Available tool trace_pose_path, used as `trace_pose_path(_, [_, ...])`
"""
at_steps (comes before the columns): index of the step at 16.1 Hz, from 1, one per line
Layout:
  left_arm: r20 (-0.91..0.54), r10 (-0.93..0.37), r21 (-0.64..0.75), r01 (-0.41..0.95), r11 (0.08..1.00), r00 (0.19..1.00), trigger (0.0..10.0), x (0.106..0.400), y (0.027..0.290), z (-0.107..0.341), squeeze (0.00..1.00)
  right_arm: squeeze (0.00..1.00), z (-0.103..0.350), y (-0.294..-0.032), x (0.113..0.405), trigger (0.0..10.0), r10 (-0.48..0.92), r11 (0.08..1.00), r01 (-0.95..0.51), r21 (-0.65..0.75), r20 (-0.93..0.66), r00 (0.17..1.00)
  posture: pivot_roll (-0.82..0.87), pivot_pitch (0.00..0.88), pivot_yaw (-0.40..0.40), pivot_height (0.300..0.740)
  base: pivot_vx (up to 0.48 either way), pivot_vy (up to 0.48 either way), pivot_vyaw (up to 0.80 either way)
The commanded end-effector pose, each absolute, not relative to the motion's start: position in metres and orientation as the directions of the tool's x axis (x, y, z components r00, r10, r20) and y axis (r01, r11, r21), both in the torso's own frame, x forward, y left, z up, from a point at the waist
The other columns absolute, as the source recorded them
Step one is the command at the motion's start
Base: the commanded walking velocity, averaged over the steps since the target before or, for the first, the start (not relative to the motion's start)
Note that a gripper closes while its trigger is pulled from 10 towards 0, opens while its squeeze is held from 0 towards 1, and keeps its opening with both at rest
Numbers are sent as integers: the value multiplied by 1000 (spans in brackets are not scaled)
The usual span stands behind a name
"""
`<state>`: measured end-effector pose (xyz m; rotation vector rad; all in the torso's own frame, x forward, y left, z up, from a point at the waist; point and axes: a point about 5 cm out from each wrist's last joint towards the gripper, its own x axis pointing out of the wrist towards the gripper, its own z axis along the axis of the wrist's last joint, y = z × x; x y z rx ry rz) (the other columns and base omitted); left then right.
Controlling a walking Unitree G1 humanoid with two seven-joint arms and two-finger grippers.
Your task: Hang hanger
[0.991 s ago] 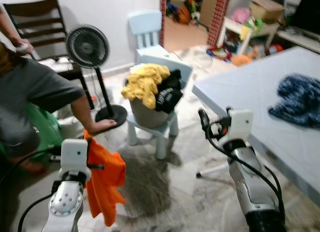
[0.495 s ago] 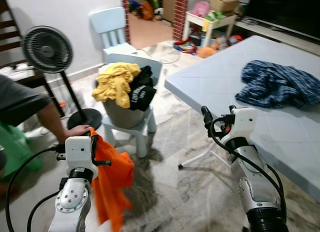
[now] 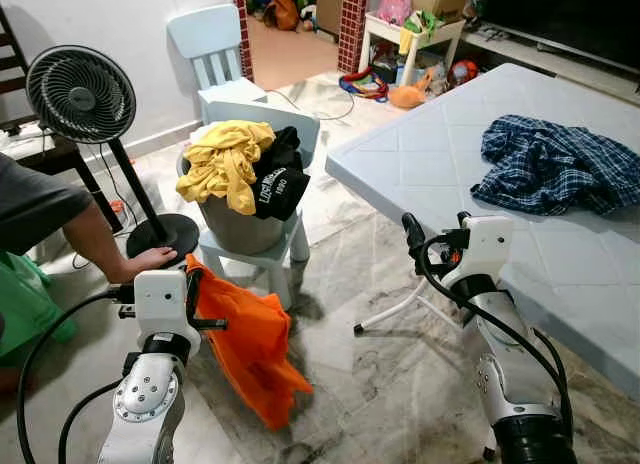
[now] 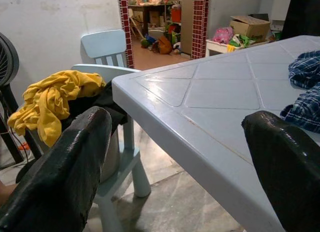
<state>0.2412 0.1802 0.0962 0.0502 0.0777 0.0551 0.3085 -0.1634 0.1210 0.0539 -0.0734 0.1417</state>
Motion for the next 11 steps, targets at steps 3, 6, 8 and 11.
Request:
trace_pose_path(3, [-49, 52, 51, -49, 997, 997, 10000, 243, 180, 104, 0, 0, 122, -164, 310, 10000, 138, 988, -142, 58, 72, 988, -52, 0, -2, 740, 0, 0, -800])
trace_pose_path(6, [-53, 51, 51, -49, 998, 997, 10000, 244, 180, 104, 0, 0, 122, -164, 310, 10000, 137, 988, -141, 60, 72, 988, -51, 0, -2, 740, 0, 0, -800])
trace_pose_path(8, [-55, 52, 50, -49, 998, 997, 10000, 243, 180, 103, 0, 0, 122, -164, 310, 10000, 135, 988, -140, 62, 72, 988, -49, 0, 0, 740, 0, 0, -800])
trace_pose_path(11, [-58, 52, 50, -49, 998, 997, 10000, 243, 180, 103, 0, 0, 121, -163, 309, 10000, 133, 988, -138, 65, 71, 989, -48, 0, 0, 740, 0, 85, -800])
